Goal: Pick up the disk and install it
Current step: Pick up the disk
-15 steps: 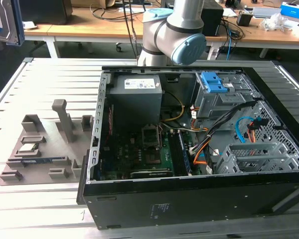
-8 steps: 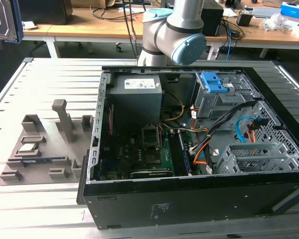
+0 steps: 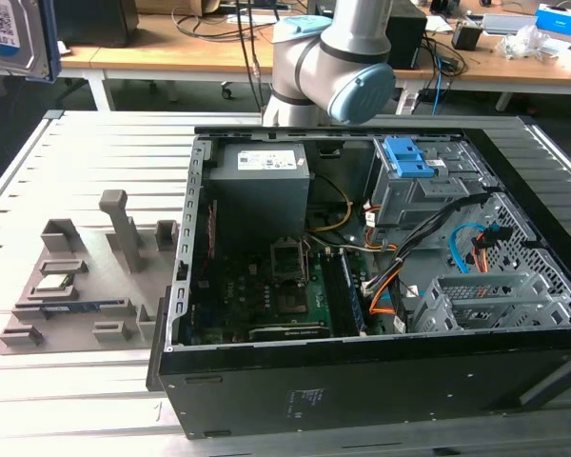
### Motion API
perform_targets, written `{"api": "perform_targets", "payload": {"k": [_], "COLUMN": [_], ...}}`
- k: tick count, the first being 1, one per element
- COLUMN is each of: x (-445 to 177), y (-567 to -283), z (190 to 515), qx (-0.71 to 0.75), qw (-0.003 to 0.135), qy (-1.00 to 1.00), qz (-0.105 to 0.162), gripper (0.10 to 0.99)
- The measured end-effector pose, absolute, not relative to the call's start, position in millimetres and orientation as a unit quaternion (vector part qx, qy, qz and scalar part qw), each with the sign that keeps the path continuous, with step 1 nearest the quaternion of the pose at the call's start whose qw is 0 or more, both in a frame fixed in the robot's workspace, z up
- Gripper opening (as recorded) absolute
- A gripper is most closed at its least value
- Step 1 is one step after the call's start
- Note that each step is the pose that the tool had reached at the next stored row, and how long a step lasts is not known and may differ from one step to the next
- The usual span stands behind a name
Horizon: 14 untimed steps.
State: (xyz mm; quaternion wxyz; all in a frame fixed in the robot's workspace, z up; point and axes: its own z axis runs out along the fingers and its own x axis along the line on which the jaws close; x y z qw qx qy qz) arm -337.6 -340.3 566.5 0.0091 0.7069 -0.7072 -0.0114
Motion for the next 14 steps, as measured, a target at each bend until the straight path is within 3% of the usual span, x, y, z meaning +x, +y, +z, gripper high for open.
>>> {"api": "perform_targets", "payload": {"k": [14], "x": [-241], "y": [-340], "z": [566], "qx": [0.707], "qw": [0.009], "qy": [-0.707], "qz": [-0.011], "gripper": [0.365]}}
